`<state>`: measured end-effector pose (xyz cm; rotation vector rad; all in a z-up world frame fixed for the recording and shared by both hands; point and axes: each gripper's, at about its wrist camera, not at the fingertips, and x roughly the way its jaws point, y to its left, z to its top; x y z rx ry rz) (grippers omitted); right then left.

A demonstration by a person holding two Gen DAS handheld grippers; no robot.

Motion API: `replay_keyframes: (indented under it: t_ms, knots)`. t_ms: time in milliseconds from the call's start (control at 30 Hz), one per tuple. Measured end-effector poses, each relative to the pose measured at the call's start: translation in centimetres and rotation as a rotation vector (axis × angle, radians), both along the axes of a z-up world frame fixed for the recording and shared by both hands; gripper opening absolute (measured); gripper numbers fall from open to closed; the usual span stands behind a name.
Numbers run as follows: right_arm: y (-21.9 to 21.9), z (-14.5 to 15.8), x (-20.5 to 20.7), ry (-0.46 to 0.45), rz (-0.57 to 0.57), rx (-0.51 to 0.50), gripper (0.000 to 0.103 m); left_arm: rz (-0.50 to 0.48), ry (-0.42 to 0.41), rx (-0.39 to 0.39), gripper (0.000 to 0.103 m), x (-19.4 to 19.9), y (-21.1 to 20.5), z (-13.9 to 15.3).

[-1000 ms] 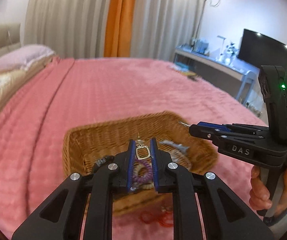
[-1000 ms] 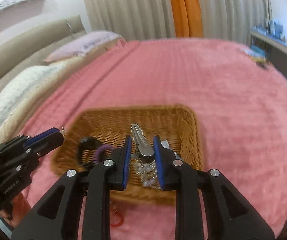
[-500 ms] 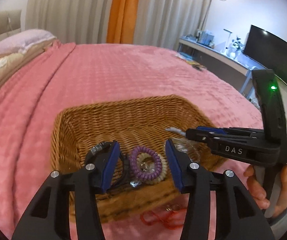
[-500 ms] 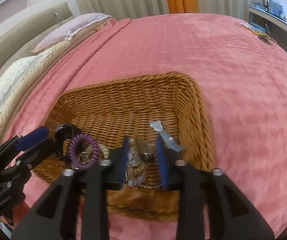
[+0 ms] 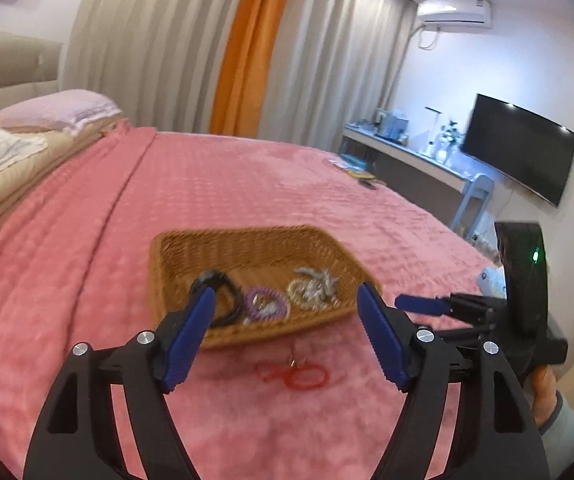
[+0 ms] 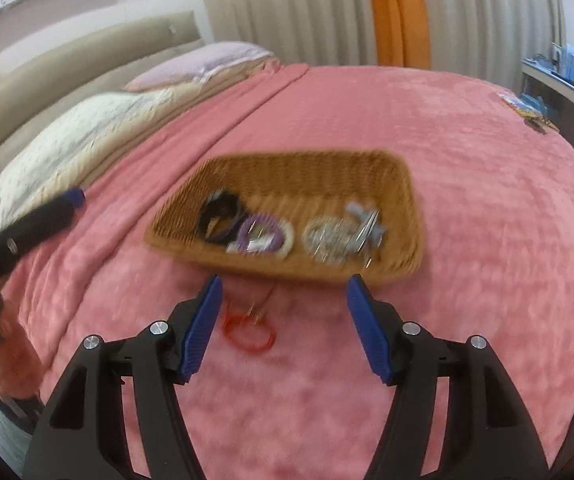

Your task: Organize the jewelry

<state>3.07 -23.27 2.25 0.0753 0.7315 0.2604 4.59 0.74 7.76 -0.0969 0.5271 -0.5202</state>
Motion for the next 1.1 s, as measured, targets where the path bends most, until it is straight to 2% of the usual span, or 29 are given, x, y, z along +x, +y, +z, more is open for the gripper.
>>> replay_keyframes:
  t_ms: [133, 200, 333, 367, 467, 633, 867, 967, 1100]
  knots:
    - [1.0, -2.6, 0.5, 0.064, -0.017, -0.004, 0.053, 0.045, 0.027, 0.028, 0.074, -0.7, 0.4, -1.6]
    - [1.4, -3.9, 1.2, 0.106, -0.023, -0.010, 0.041, 0.050, 0.045, 0.033, 0.074, -0.3, 0.7, -3.0]
    - [1.9, -5.6, 2.2, 0.154, -0.029, -0.001, 0.035, 0.050, 0.122, 0.034, 0.070, 1.2, 1.3, -5.9]
    - [2.1, -5.9, 2.5, 0.162, -0.030, 0.000, 0.033, 0.058, 0.154, 0.066, 0.066, 1.6, 1.2, -6.6]
    - [2.7, -6.8, 3.2, 0.186, -0.022, 0.003, 0.028, 0.071, 0.177, 0.121, 0.064, 1.9, 1.3, -7.1]
    - [4.3, -7.4, 3.5, 0.194, 0.011, -0.026, 0.028, 0.074, 0.196, 0.072, 0.064, 2.3, 2.9, -7.1]
    - [7.8, -6.9, 2.3, 0.190, 0.186, 0.045, 0.028, 0.105, 0.226, 0.048, 0.064, 3.0, 4.1, -7.7]
    - [7.2, -6.4, 1.7, 0.165, 0.172, 0.033, 0.028, 0.103, 0.244, 0.028, 0.064, 3.3, 4.6, -8.1]
    - [4.2, -6.5, 2.2, 0.165, 0.070, 0.022, 0.028, 0.029, 0.283, 0.005, 0.064, 3.6, 3.8, -8.9]
